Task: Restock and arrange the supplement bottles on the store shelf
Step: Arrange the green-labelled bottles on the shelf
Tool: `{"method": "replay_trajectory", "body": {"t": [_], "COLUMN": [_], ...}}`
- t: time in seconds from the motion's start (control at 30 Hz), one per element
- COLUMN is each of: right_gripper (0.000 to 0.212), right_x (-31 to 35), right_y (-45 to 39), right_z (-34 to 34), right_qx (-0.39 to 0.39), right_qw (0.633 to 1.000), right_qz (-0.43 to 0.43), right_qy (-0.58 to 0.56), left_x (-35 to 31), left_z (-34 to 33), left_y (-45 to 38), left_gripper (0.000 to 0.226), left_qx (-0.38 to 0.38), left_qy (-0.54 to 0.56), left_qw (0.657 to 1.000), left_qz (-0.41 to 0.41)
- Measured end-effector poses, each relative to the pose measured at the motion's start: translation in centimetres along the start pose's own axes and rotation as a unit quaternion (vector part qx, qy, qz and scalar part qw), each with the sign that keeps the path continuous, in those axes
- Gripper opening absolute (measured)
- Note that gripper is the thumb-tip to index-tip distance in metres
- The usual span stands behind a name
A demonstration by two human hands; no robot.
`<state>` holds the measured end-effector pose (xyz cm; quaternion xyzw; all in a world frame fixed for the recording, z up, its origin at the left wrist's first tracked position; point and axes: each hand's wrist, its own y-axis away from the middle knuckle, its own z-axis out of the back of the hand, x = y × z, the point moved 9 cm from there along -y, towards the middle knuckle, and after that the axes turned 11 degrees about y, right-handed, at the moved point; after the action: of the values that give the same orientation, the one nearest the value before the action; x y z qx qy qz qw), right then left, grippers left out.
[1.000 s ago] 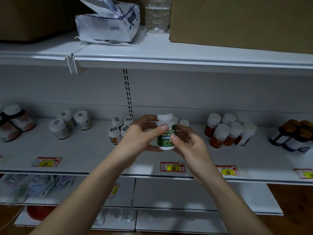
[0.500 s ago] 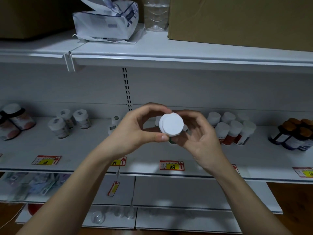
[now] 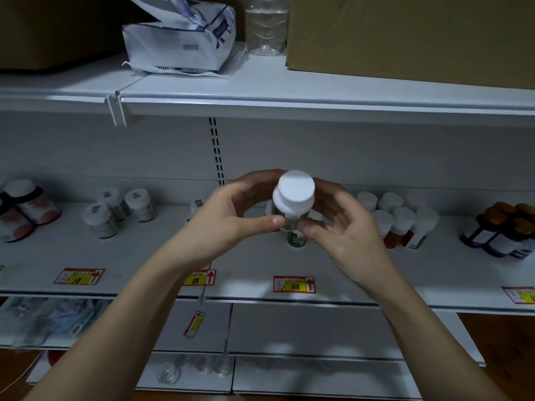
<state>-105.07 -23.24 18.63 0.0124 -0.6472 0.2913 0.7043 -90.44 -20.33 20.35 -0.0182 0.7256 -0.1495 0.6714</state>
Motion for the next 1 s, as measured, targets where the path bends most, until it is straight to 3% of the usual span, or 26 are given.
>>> {"method": "replay_trajectory", "body": {"t": [0.13,0.23,0.4,0.57,0.77,1.0], "right_gripper": [0.059,0.058,0.036,0.059,0.061,0.039], "right_x": [-0.9,-1.2,-1.9,-2.7,-2.7,-2.0], "right_y": [-0.4,-0.8,-0.7,-0.6,-0.7,-0.5], "right_z": [0.1,-0.3,-0.6,-0.8,-1.0,-0.9], "right_qx": [0.011,0.031,-0.009,-0.033,-0.034,-0.018], "right_qw": [0.998,0.993,0.98,0.958,0.956,0.966], "right_qz": [-0.059,-0.094,-0.195,-0.28,-0.289,-0.255], "right_qy": [0.036,0.064,0.032,0.05,0.037,0.037], "left_x": [1.4,1.7,2.6,3.5,3.6,3.0], "left_z": [0.2,0.5,1.0,0.9,1.1,0.9], "left_y": [-0.2,-0.3,-0.3,-0.4,-0.3,-0.2], "left_gripper": [0.06,0.059,0.037,0.056,0.058,0.042], "left_qx": [-0.026,-0.05,-0.106,-0.112,-0.114,-0.094], "left_qy": [0.053,0.024,0.002,-0.004,0.008,0.017], "left_qw": [0.995,0.993,0.977,0.962,0.962,0.969], "left_qz": [0.076,0.103,0.184,0.249,0.249,0.229]}}
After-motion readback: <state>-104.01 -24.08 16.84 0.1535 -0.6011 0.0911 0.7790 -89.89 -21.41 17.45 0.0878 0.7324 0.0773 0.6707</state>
